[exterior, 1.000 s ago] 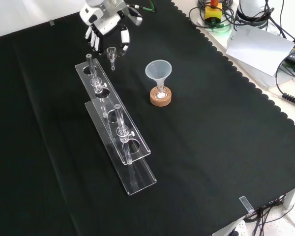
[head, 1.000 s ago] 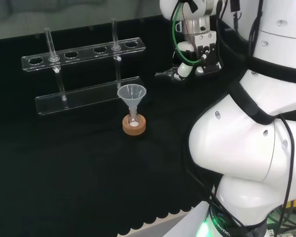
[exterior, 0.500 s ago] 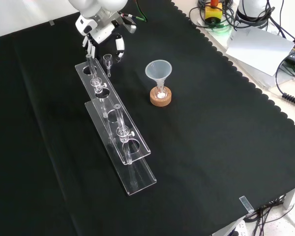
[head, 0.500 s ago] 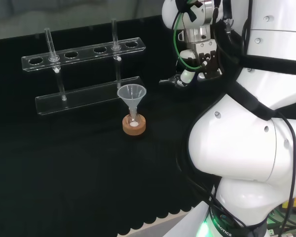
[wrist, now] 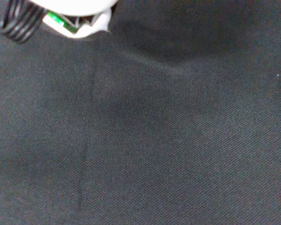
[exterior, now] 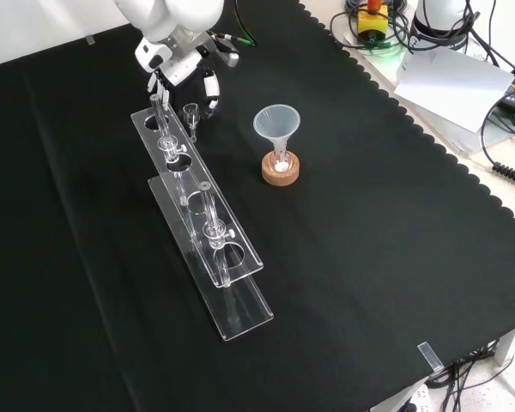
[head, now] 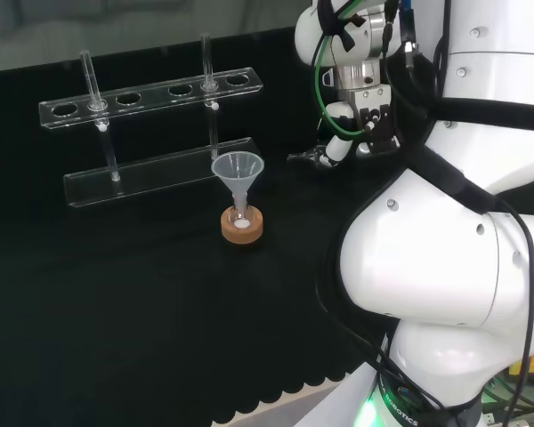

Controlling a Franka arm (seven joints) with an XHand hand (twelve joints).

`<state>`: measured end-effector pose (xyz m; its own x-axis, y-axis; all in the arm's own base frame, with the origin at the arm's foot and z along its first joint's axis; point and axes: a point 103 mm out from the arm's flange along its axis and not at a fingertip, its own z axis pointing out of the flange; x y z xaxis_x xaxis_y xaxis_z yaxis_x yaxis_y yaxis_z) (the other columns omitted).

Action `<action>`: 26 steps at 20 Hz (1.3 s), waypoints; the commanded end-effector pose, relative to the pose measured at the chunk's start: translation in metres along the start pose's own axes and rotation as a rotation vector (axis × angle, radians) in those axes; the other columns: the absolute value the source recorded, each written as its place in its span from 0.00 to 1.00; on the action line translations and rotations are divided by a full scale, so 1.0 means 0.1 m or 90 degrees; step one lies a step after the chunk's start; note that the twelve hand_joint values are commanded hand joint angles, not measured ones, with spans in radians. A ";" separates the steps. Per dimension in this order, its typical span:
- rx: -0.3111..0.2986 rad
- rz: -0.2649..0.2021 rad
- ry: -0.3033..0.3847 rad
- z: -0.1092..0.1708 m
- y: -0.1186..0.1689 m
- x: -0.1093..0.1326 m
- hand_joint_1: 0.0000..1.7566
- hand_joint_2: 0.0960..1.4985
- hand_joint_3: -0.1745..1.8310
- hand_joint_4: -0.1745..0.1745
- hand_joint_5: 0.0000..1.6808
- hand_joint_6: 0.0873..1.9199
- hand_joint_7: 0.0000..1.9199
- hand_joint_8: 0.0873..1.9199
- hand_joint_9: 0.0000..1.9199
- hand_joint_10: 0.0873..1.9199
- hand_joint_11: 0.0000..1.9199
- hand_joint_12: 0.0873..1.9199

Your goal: Put the weighing funnel back on the table.

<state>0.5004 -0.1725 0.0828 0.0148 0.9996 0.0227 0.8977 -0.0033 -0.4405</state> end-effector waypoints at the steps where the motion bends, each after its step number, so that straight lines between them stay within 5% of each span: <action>1: -0.002 -0.005 -0.005 0.05 0.05 -0.01 0.62 0.39 0.48 1.00 0.68 0.47 0.35 0.30 0.45 0.20 0.22 0.65; 22: 0.011 -0.024 -0.037 0.09 0.19 0.02 0.62 0.39 0.48 1.00 0.68 0.48 0.34 0.30 0.44 0.20 0.23 0.65; 26: 0.011 -0.031 -0.045 0.09 0.19 0.03 0.60 0.51 0.34 1.00 0.63 0.48 0.28 0.32 0.40 0.23 0.21 0.66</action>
<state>0.5139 -0.1698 0.0664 -0.0486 0.9987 -0.0134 0.8896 0.0372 -0.4553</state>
